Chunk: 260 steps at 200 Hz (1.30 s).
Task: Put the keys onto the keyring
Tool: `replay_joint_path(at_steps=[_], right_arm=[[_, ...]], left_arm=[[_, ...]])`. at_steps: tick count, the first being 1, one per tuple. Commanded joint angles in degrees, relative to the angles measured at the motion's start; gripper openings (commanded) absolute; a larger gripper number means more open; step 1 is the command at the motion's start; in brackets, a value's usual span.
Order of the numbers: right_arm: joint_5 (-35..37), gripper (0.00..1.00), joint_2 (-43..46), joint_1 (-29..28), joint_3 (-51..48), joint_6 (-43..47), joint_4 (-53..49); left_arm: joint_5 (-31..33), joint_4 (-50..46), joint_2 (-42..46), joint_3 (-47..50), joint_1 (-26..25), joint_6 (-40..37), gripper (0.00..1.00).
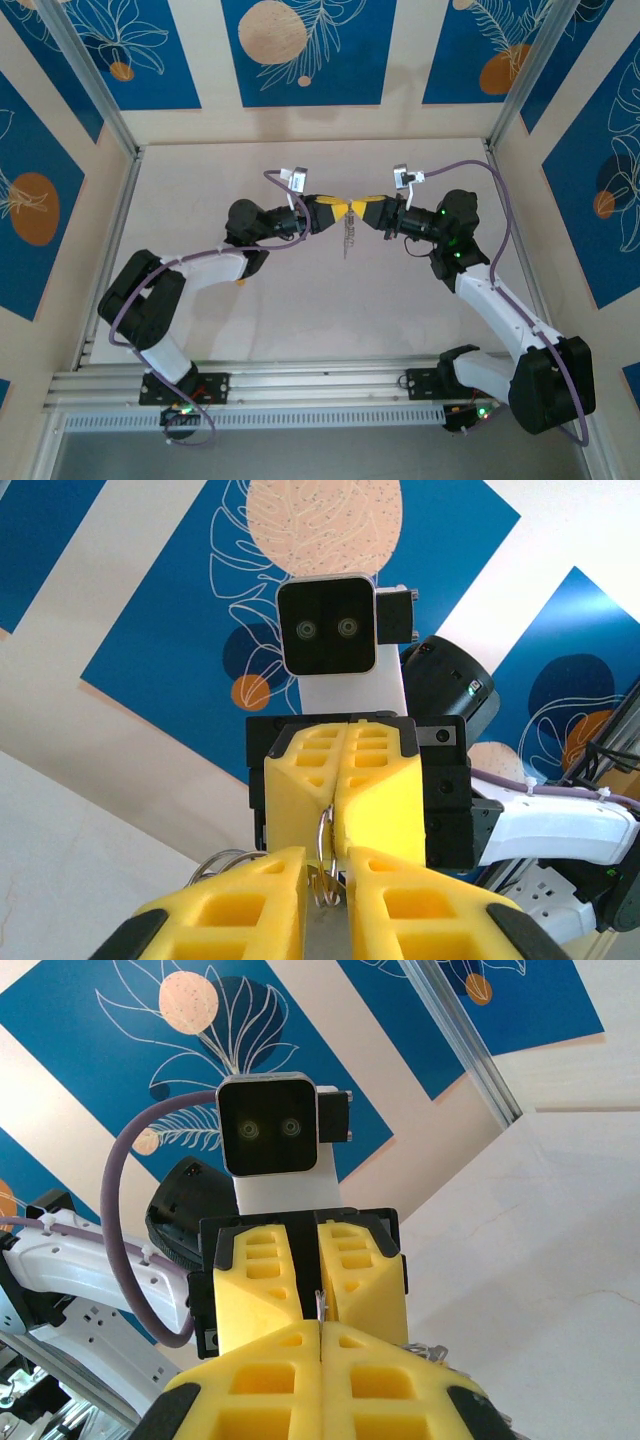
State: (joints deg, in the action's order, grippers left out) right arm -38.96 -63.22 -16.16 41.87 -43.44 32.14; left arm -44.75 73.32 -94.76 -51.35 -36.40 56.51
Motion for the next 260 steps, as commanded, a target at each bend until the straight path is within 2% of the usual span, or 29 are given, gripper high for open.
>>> replay_joint_path(at_steps=[1, 112, 134, 155, 212, 228, 260], right_arm=[[0.3, 0.00, 0.4, 0.1, 0.7, 0.0, 1.5], [0.2, 0.00, 0.2, 0.1, 0.5, 0.4, 1.0], [0.1, 0.00, 0.2, 0.0, 0.5, 0.5, 0.9], [0.0, 0.00, -0.1, 0.0, 0.5, 0.7, 0.5], [0.2, 0.00, -0.3, -0.1, 0.3, 1.3, -0.4], [0.2, 0.00, -0.3, -0.2, 0.4, 1.4, -0.4], [0.2, 0.00, -0.4, -0.1, 0.5, 1.4, -0.5]], left_arm=[[-0.2, 3.2, -0.9, -0.8, -0.4, 0.2, 0.18], [0.1, 4.0, -1.6, -1.6, -0.8, 0.5, 0.18], [0.4, 4.2, -1.7, -1.6, -0.8, 0.6, 0.13], [1.0, 4.8, -1.8, -1.6, -0.8, 0.6, 0.00], [2.1, 6.4, -1.7, -1.5, -0.9, 0.5, 0.00], [2.5, 6.7, -1.7, -1.6, -0.8, 0.7, 0.11], [2.6, 7.2, -1.9, -1.7, -0.8, 1.1, 0.18]])
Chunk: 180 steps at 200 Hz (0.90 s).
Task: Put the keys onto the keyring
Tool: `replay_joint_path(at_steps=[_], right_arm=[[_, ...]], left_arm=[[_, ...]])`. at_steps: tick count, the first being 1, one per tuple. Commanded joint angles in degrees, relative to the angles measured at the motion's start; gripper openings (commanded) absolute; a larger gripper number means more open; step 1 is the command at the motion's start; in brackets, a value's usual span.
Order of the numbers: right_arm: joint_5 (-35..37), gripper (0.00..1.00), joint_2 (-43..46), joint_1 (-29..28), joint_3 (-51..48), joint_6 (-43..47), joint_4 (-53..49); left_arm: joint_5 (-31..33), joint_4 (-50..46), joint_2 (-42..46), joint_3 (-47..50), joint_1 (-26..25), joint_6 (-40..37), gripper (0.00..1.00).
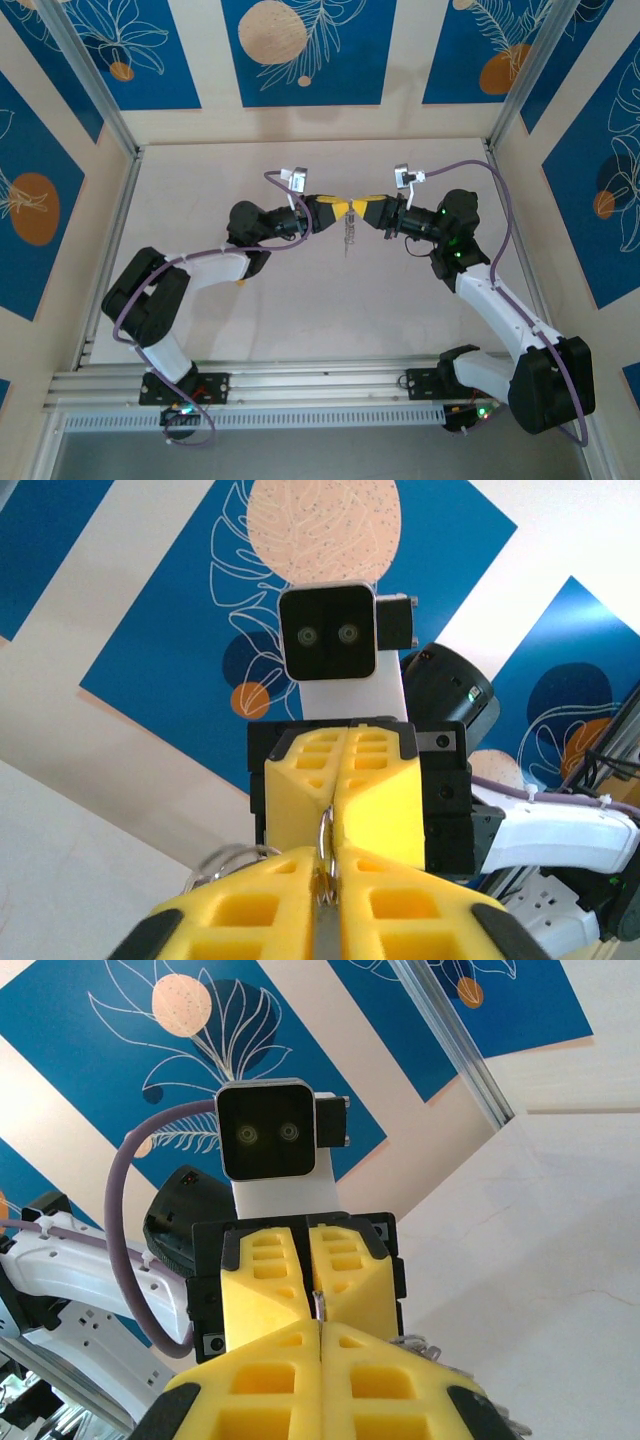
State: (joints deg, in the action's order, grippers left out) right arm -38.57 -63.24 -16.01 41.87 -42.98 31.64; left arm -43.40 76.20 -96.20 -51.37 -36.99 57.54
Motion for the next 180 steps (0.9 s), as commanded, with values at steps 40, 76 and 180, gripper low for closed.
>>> replay_joint_path(at_steps=[40, 76, 180], right_arm=[[-0.1, 0.00, -0.4, -0.3, 0.4, 1.0, 0.1], [0.2, 0.00, -0.5, -0.4, 0.6, 0.9, 0.3], [1.4, 0.41, 0.6, 1.1, 1.9, -0.2, -3.2]], left_arm=[[1.1, 4.3, -0.6, -1.7, -0.2, 0.4, 0.11], [0.4, 4.4, -0.8, -1.8, -0.5, 0.3, 0.05], [3.6, 1.0, 2.1, 0.7, -0.8, -5.3, 0.00]])
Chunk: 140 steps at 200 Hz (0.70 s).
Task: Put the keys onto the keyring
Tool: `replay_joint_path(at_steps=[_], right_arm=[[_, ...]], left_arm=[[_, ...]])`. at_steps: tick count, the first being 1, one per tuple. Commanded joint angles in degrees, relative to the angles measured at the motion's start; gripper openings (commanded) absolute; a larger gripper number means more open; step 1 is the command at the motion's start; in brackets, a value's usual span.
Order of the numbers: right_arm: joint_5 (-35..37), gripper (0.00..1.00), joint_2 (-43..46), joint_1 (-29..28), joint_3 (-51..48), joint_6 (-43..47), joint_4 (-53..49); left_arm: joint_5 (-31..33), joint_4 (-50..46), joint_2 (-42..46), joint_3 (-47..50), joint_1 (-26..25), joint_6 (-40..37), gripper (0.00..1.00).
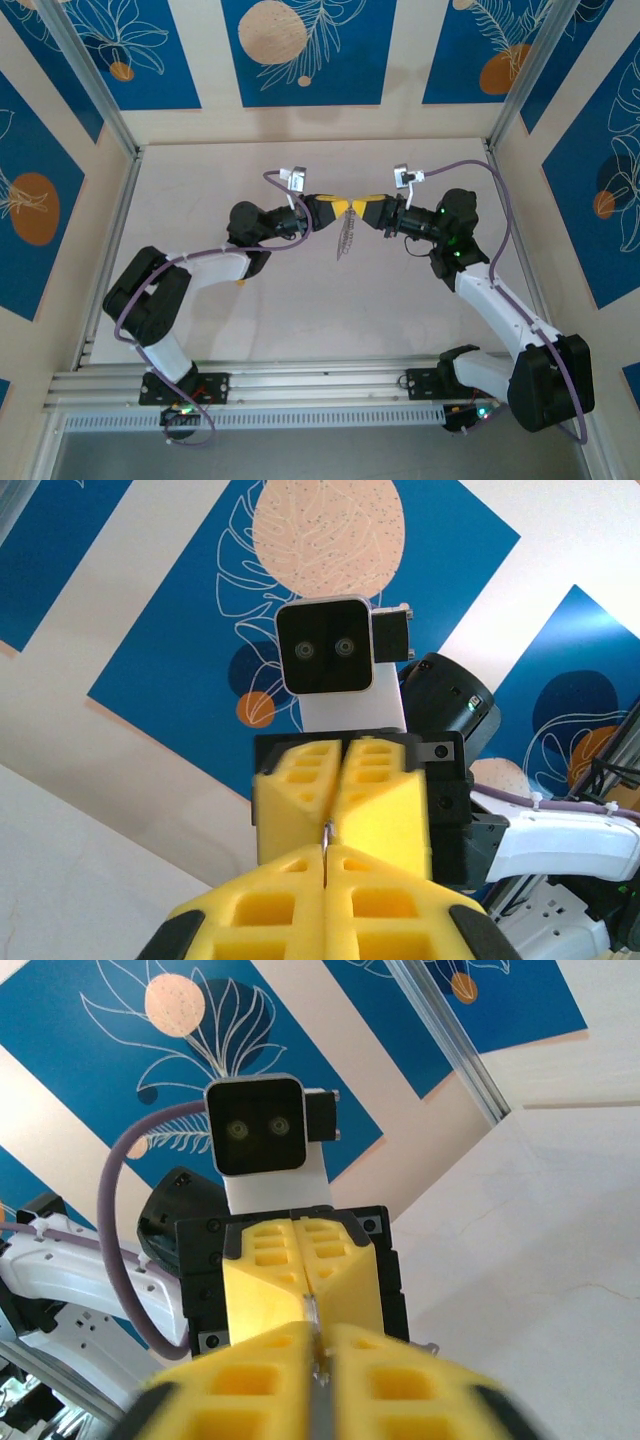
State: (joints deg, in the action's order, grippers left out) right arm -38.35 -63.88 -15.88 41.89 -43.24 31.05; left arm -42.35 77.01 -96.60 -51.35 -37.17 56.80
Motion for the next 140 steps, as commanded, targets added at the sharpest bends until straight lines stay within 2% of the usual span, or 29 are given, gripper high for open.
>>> replay_joint_path(at_steps=[1, 9, 26, 81, 112, 140], right_arm=[[1.2, 0.42, 1.4, 1.1, 1.8, 0.0, -2.8], [1.6, 0.50, 2.9, 2.0, 1.8, -0.3, -4.1], [2.4, 0.58, 6.7, 3.3, 1.4, -0.3, -8.3], [6.1, 0.62, 20.3, 1.9, -5.7, 0.9, -21.8], [13.7, 0.62, 23.3, -6.8, -10.1, 3.0, -25.7], [23.8, 0.62, 18.0, -18.5, -11.9, 5.3, -24.3]], left_arm=[[2.7, -0.1, 2.6, 0.8, -0.6, -4.8, 0.00], [3.9, -1.4, 3.5, 1.4, -0.4, -6.2, 0.00], [5.6, -4.3, 5.1, 2.0, 0.4, -8.6, 0.00], [7.3, -14.3, 10.4, 1.3, 5.3, -15.4, 0.00], [6.7, -21.2, 12.5, -1.6, 9.0, -18.8, 0.00], [6.0, -24.9, 12.2, -5.2, 13.1, -18.7, 0.00]])
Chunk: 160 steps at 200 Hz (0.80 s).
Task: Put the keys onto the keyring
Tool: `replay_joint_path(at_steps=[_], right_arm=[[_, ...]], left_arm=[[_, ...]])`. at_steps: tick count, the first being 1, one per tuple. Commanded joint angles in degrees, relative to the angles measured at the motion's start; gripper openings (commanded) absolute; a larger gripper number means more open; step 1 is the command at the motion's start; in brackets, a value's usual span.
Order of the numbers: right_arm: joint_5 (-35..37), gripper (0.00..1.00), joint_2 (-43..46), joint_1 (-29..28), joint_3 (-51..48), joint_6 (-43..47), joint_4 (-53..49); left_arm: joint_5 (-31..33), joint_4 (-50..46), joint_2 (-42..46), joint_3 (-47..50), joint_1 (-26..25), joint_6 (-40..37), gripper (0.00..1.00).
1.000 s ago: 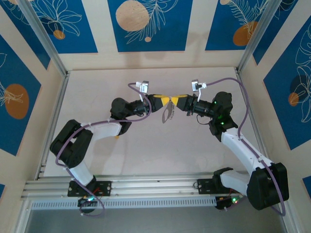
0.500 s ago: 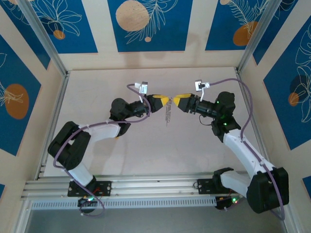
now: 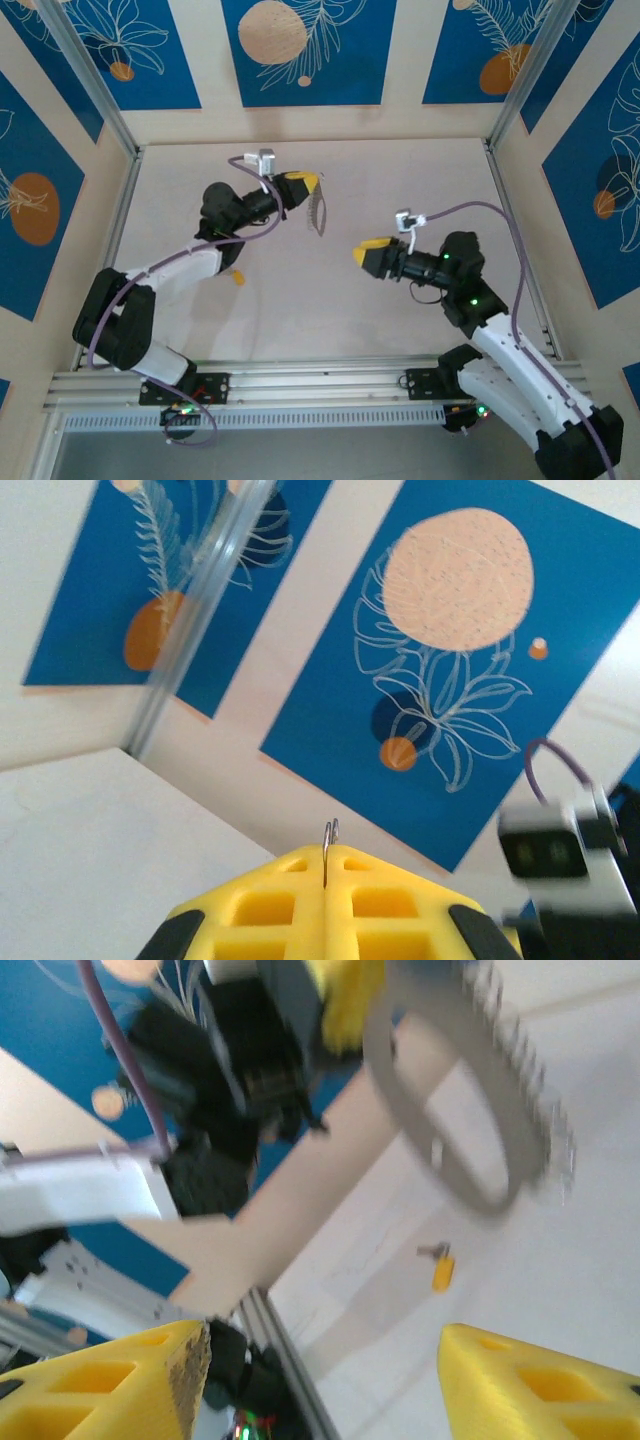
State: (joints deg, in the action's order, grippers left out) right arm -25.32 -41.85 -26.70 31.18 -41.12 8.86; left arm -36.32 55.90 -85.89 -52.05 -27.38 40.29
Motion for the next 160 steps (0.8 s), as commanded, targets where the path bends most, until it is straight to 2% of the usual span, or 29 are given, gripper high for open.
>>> replay_joint_path(at_steps=[1, 23, 56, 78, 116, 160], right_arm=[[11.0, 0.62, -4.3, -8.0, -1.3, 3.2, -2.0], [18.9, 0.63, -14.8, -16.4, 1.2, 5.6, -0.5], [27.2, 0.61, -32.4, -22.5, 11.0, 6.2, -3.6], [29.3, 0.60, -42.8, -24.4, 17.7, 5.7, -4.3], [23.7, 0.56, -58.9, -25.9, 30.4, 14.2, -3.4], [14.6, 0.53, -73.7, -25.6, 46.3, 25.7, -9.3]], left_arm=[[-0.1, -3.9, 1.4, -4.7, 3.4, -2.2, 0.00], [-1.4, -6.9, 0.8, -8.0, 6.7, -2.1, 0.00], [-2.0, -11.8, 1.0, -12.1, 10.7, -3.1, 0.00], [-2.7, -13.1, 0.9, -14.0, 13.7, -2.5, 0.00], [-3.9, -12.5, 0.7, -15.5, 18.5, 0.4, 0.00], [-4.8, -11.3, 1.0, -15.9, 22.1, 3.0, 0.00]])
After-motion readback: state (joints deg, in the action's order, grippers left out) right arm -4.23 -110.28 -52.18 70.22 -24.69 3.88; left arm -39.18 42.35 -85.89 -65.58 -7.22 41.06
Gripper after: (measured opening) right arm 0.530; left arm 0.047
